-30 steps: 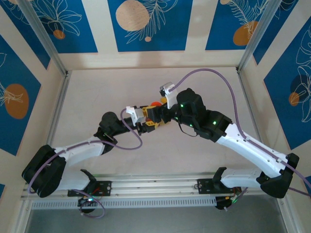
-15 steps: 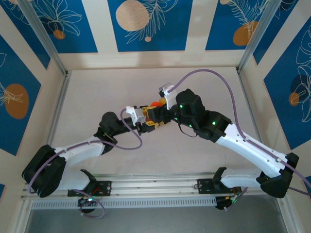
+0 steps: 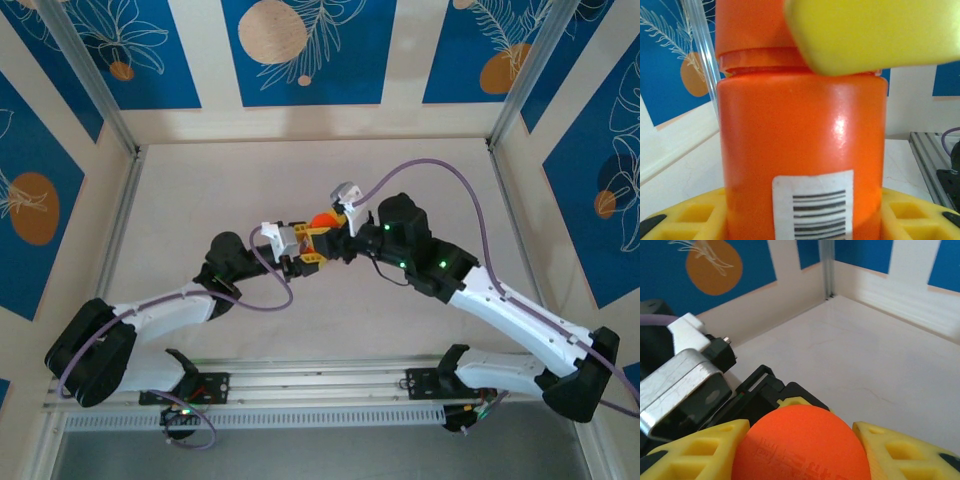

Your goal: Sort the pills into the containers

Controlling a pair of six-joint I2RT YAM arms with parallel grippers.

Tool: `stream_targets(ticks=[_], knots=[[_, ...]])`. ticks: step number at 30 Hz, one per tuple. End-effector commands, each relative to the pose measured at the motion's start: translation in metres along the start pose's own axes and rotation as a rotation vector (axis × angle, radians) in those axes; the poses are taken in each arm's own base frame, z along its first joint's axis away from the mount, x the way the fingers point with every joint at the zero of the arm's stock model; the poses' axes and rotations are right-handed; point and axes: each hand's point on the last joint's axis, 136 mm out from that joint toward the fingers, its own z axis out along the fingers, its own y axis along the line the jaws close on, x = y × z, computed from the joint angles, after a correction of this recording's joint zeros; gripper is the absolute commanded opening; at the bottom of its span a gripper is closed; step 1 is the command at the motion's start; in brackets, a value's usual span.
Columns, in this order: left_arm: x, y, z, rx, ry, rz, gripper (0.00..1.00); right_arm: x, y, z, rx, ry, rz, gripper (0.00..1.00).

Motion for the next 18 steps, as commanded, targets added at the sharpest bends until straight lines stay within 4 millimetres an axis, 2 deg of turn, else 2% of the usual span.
stream_targets(ticks=[1,5,7,10,18], knots=[[-0.031,-0.008,-0.001,0.038,-0.091,0.049,0.00,-0.010,0.030,-0.020,-0.269,-0.076,-0.143,0.29],[-0.032,-0.013,0.000,0.077,-0.099,0.043,0.00,0.002,0.065,-0.044,-0.568,-0.052,-0.350,0.31],[-0.033,-0.018,0.001,0.106,-0.103,0.036,0.00,0.008,0.074,-0.052,-0.674,-0.016,-0.422,0.33],[-0.035,-0.022,0.001,0.137,-0.114,0.031,0.00,0.010,0.079,-0.061,-0.802,0.007,-0.473,0.33],[-0.034,-0.028,0.001,0.179,-0.107,0.031,0.00,0.001,0.068,-0.055,-0.848,0.057,-0.581,0.35]])
